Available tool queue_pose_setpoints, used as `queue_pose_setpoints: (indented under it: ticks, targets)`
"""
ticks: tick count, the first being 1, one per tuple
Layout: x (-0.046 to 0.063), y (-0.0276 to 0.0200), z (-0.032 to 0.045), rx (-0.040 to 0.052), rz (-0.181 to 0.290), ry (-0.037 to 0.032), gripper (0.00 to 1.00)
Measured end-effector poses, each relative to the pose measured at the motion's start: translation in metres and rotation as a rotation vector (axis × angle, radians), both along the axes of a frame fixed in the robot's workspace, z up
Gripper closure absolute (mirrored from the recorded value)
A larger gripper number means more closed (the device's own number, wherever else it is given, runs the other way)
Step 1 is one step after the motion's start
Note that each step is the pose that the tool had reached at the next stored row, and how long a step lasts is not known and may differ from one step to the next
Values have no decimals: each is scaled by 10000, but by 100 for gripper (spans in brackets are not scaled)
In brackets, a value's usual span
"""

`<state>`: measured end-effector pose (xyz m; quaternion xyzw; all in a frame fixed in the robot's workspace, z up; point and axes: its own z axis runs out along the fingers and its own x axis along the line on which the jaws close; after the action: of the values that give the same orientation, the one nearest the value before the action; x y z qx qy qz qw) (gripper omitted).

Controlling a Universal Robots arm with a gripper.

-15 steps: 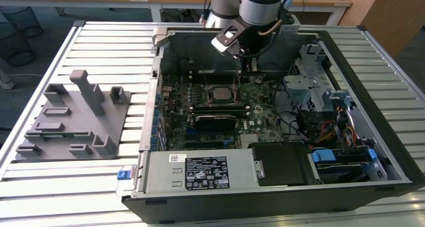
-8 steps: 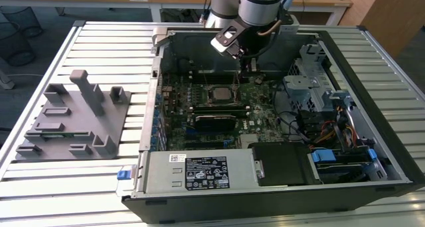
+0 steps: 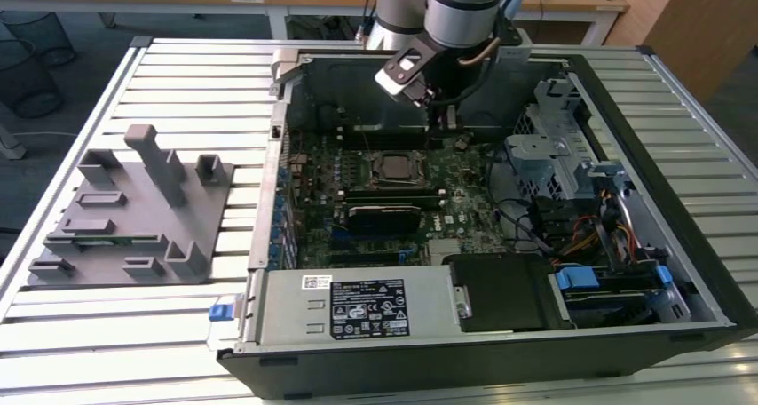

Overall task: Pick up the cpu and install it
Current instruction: 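Close the cpu cover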

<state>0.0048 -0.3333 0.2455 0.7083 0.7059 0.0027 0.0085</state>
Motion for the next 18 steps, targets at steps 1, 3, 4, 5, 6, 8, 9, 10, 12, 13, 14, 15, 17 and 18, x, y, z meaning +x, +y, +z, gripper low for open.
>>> queue_pose_setpoints:
  ticks: [1,3,4,5,6,8,9,10,12,13,14,15,17,18]
  targets:
    - [0,0,-7,0,0,0,89]
    - [-2,0,-21,0,-1,0,89]
    - [-8,0,-32,0,-2,0,89]
    - [-18,0,-48,0,0,0,89]
    - [-30,0,-65,-1,0,1,89]
    - [-67,0,-101,1,1,-1,89]
    - [-95,-1,-113,1,0,-1,89]
    - [-126,-1,-118,1,1,0,89]
    - [-180,-1,-124,0,-1,1,89]
    - [-198,-1,-127,-1,-1,1,89]
    - [-212,-1,-129,0,-1,0,89]
    - [-224,-1,-131,-1,0,0,89]
    - [-241,-1,-132,-2,0,1,89]
    - [-249,-1,-133,-1,0,0,89]
